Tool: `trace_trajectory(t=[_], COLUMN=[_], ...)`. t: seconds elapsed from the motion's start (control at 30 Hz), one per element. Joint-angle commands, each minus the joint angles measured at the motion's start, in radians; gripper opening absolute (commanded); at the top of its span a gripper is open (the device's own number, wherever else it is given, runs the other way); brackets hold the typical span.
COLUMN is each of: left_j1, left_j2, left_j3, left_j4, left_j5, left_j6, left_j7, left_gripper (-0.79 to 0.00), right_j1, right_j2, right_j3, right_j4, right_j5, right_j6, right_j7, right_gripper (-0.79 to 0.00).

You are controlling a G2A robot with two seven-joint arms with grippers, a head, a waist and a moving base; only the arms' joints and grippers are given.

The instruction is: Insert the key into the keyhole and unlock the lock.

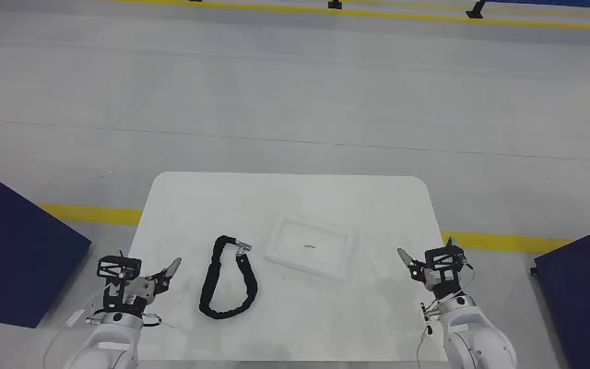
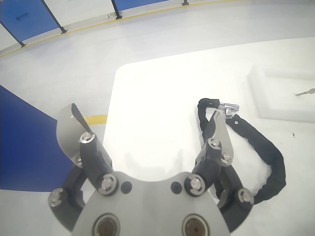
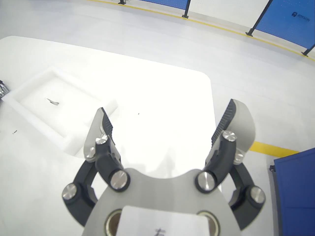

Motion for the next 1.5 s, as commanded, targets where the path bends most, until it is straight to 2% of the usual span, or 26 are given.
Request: trace_trajectory(t=[0.0, 0.17, 0.4, 0.73, 0.9, 1.03, 1.3, 1.33, 1.4, 1.43, 1.47], left_j1=[0.0, 0.0, 0.0, 0.0, 0.0, 0.0, 0.0, 0.0, 0.0, 0.0, 0.0], left_j2=[0.0, 0.0, 0.0, 0.0, 0.0, 0.0, 0.0, 0.0, 0.0, 0.0, 0.0], left_j3=[0.0, 0.0, 0.0, 0.0, 0.0, 0.0, 0.0, 0.0, 0.0, 0.0, 0.0], left_j4=[0.0, 0.0, 0.0, 0.0, 0.0, 0.0, 0.0, 0.0, 0.0, 0.0, 0.0], left_j5=[0.0, 0.0, 0.0, 0.0, 0.0, 0.0, 0.0, 0.0, 0.0, 0.0, 0.0], left_j6=[0.0, 0.0, 0.0, 0.0, 0.0, 0.0, 0.0, 0.0, 0.0, 0.0, 0.0], left_j7=[0.0, 0.0, 0.0, 0.0, 0.0, 0.0, 0.0, 0.0, 0.0, 0.0, 0.0], left_gripper=[0.0, 0.0, 0.0, 0.0, 0.0, 0.0, 0.0, 0.0, 0.0, 0.0, 0.0], right_j1=[0.022, 0.113, 0.295, 0.533, 0.633, 0.703, 0.784, 0.788, 0.796, 0.801, 0.806], right_j2=[0.005, 0.021, 0.036, 0.027, 0.012, -0.004, -0.038, -0.042, -0.05, -0.053, -0.057], right_j3=[0.013, 0.016, -0.057, -0.246, -0.346, -0.426, -0.564, -0.58, -0.611, -0.624, -0.637], right_j4=[-0.013, -0.025, 0.013, 0.149, 0.252, 0.341, 0.468, 0.481, 0.509, 0.522, 0.537], right_j5=[-0.023, -0.118, -0.217, -0.164, -0.085, -0.031, 0.039, 0.036, 0.023, 0.017, 0.011], right_j6=[-0.059, -0.24, -0.495, -0.705, -0.749, -0.754, -0.711, -0.703, -0.684, -0.676, -0.667], right_j7=[0.031, 0.123, 0.252, 0.436, 0.563, 0.62, 0.635, 0.629, 0.613, 0.603, 0.592], right_gripper=[0.0, 0.0, 0.0, 0.0, 0.0, 0.0, 0.0, -0.062, -0.083, -0.157, -0.283])
